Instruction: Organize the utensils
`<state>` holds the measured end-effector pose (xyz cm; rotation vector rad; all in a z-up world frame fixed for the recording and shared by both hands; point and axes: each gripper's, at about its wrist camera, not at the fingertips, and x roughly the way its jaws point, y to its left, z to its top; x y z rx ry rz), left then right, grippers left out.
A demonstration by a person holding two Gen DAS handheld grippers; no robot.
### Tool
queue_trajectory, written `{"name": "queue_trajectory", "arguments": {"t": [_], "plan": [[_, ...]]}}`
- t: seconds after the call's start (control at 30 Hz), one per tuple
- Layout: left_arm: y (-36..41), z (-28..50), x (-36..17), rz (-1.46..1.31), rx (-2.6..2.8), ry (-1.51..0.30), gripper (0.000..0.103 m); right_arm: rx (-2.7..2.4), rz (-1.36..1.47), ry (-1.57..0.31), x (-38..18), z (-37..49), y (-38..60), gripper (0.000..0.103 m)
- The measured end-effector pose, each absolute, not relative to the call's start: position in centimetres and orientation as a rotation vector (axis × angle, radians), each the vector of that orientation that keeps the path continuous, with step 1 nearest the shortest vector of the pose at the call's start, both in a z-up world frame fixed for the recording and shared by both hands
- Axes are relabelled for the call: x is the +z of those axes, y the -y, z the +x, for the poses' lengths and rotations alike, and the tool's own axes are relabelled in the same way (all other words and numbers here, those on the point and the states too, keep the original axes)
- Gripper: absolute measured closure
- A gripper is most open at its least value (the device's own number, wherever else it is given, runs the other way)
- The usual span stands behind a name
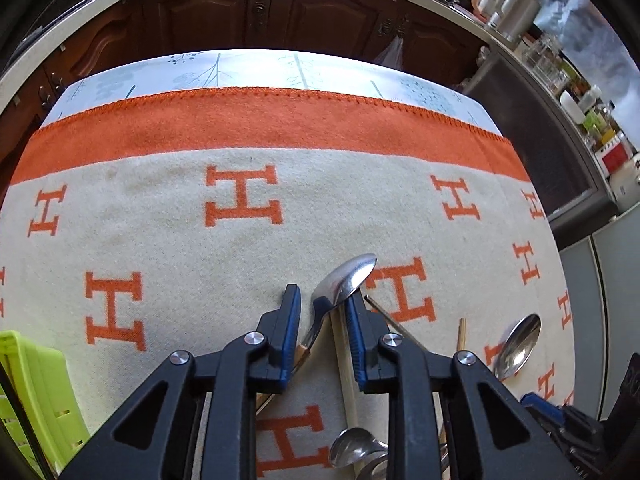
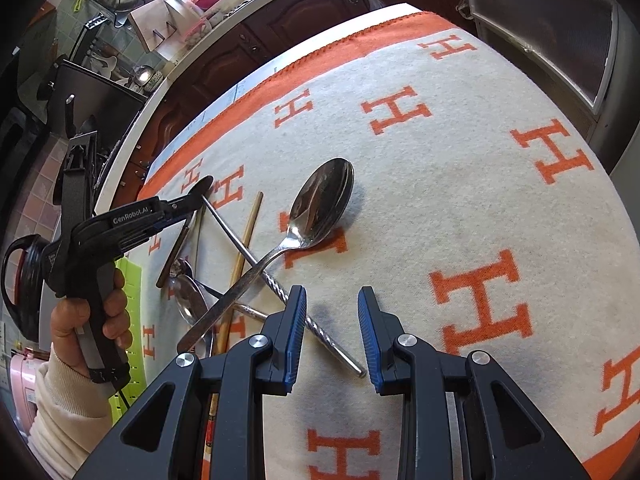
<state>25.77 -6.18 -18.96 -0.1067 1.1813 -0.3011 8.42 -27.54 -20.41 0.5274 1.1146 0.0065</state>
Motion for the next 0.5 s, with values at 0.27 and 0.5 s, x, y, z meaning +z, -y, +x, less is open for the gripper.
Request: {"name": "queue_trajectory", "arguments": {"t": [0.27, 0.5], "plan": [[4.0, 26.3, -19.7, -0.293, -0.292, -1.168, 0.101, -0.005, 0.516, -1.112, -20.2, 8.2, 27.6, 0.076], [3.9, 24.7, -18.0, -0.213, -0.286, -1.149, 0.103, 0.001, 0.516, -1.115, -19.9, 8.4, 27.6, 0.076]]}}
